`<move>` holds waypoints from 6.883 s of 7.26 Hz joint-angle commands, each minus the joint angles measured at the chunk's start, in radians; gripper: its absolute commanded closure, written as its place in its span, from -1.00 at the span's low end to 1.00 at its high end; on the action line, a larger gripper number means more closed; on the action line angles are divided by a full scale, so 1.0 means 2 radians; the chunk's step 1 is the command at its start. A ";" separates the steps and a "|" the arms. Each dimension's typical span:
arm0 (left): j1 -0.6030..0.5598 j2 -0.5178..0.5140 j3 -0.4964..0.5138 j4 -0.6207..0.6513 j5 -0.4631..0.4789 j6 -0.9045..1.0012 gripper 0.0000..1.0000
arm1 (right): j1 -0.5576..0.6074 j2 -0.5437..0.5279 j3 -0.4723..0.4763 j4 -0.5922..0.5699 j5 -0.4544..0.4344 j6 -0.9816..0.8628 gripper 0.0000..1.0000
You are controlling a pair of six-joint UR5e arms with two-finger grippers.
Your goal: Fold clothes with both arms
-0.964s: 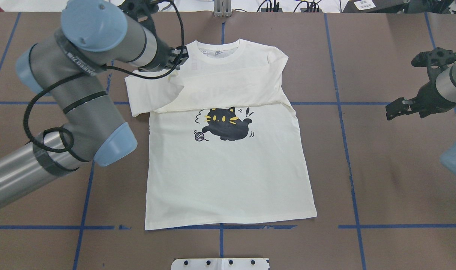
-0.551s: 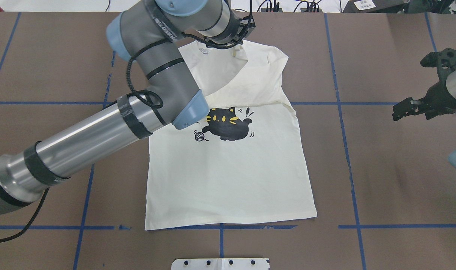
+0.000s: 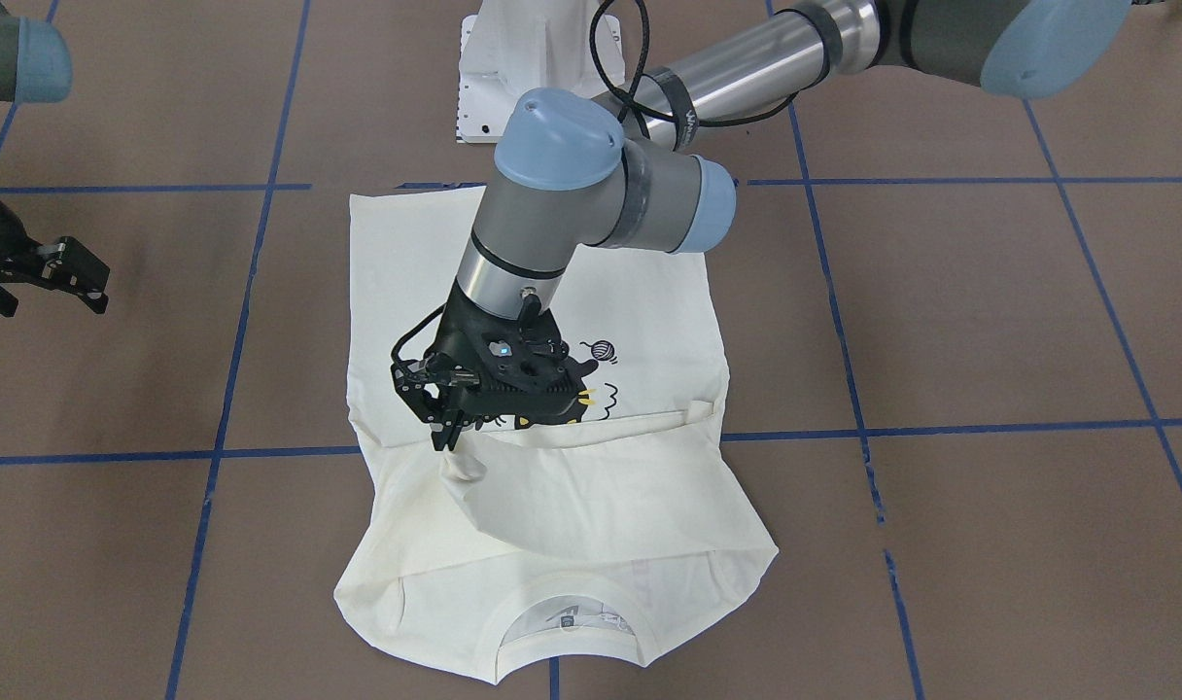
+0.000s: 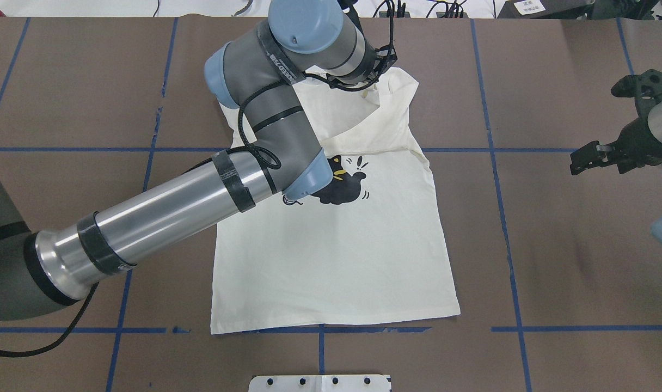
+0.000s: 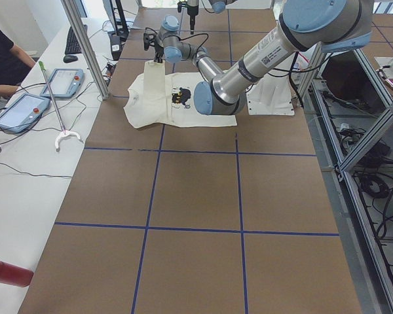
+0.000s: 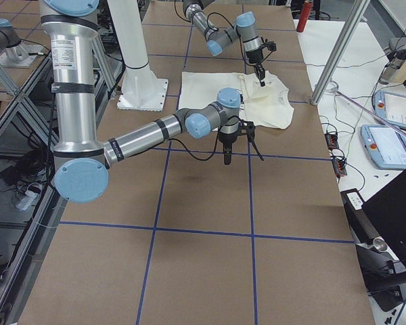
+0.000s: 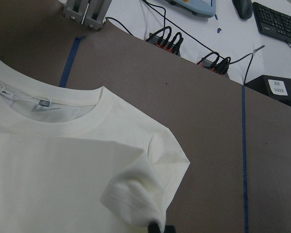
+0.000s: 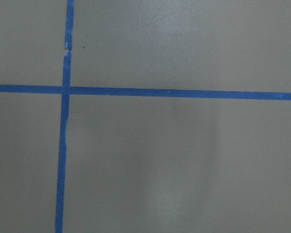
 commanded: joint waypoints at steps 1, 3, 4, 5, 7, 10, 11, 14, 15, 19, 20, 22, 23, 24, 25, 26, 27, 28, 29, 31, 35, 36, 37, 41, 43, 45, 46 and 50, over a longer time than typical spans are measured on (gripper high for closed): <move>0.053 -0.069 0.133 -0.060 0.096 -0.053 -0.98 | 0.000 0.003 0.000 0.000 -0.001 0.001 -1.00; 0.059 -0.057 0.129 -0.067 0.099 -0.023 -1.00 | -0.001 0.005 0.000 0.000 0.000 0.004 -1.00; 0.058 -0.048 0.124 -0.067 0.097 0.008 -1.00 | -0.001 0.006 0.001 0.001 -0.001 0.004 -1.00; 0.055 -0.025 0.091 -0.063 0.093 0.032 -1.00 | -0.001 0.006 0.007 0.002 -0.001 0.006 -1.00; 0.036 0.035 0.002 -0.010 0.018 0.071 -1.00 | -0.023 0.008 0.022 0.004 0.000 0.052 -1.00; 0.031 0.188 -0.226 0.159 0.015 0.178 -1.00 | -0.143 0.008 0.080 0.005 -0.062 0.205 -1.00; 0.025 0.270 -0.330 0.177 0.014 0.219 -1.00 | -0.206 0.008 0.089 0.017 -0.111 0.265 -1.00; 0.020 0.425 -0.504 0.190 0.015 0.263 -1.00 | -0.355 0.007 0.076 0.083 -0.222 0.395 -1.00; 0.020 0.424 -0.505 0.193 0.015 0.263 -1.00 | -0.369 0.008 0.066 0.082 -0.225 0.396 -1.00; 0.020 0.425 -0.505 0.193 0.015 0.263 -1.00 | -0.392 0.025 0.039 0.081 -0.226 0.396 -0.83; 0.020 0.425 -0.505 0.193 0.015 0.263 -1.00 | -0.392 0.026 0.040 0.081 -0.226 0.396 -0.69; 0.020 0.425 -0.503 0.193 0.015 0.263 -1.00 | -0.390 0.025 0.041 0.081 -0.223 0.398 0.33; 0.020 0.425 -0.503 0.193 0.015 0.263 -1.00 | -0.388 0.025 0.044 0.081 -0.221 0.397 0.68; 0.021 0.425 -0.503 0.193 0.015 0.263 -0.99 | -0.388 0.024 0.047 0.081 -0.221 0.398 0.92; 0.020 0.426 -0.502 0.193 0.015 0.263 -0.99 | -0.388 0.023 0.049 0.081 -0.225 0.398 1.00; 0.020 0.426 -0.502 0.193 0.015 0.263 -0.99 | -0.387 0.021 0.051 0.081 -0.226 0.398 1.00; 0.021 0.428 -0.495 0.191 0.014 0.252 -1.00 | -0.387 0.019 0.057 0.081 -0.232 0.413 1.00; 0.028 0.438 -0.479 0.179 0.004 0.146 -1.00 | -0.387 0.021 0.069 0.081 -0.235 0.418 1.00; 0.051 0.451 -0.485 0.144 -0.009 0.059 -1.00 | -0.386 0.018 0.082 0.081 -0.235 0.418 1.00; 0.144 0.474 -0.499 0.147 0.007 -0.052 -0.99 | -0.383 0.018 0.089 0.081 -0.237 0.418 1.00; 0.230 0.472 -0.491 0.222 0.047 -0.098 -0.81 | -0.383 0.022 0.088 0.083 -0.236 0.418 1.00; 0.232 0.472 -0.489 0.223 0.047 -0.098 -0.73 | -0.380 0.022 0.088 0.083 -0.235 0.418 1.00; 0.237 0.470 -0.482 0.223 0.047 -0.098 -0.69 | -0.380 0.022 0.088 0.083 -0.235 0.418 1.00; 0.238 0.468 -0.474 0.223 0.047 -0.097 -0.42 | -0.373 0.022 0.088 0.083 -0.232 0.418 1.00; 0.238 0.468 -0.475 0.223 0.047 -0.098 -0.11 | -0.373 0.022 0.088 0.083 -0.232 0.418 1.00; 0.238 0.467 -0.477 0.223 0.047 -0.098 0.33 | -0.373 0.021 0.088 0.083 -0.231 0.418 1.00; 0.237 0.455 -0.479 0.244 0.047 -0.100 0.65 | -0.373 0.021 0.088 0.083 -0.231 0.418 1.00; 0.231 0.425 -0.484 0.289 0.047 -0.101 1.00 | -0.371 0.019 0.087 0.084 -0.229 0.416 1.00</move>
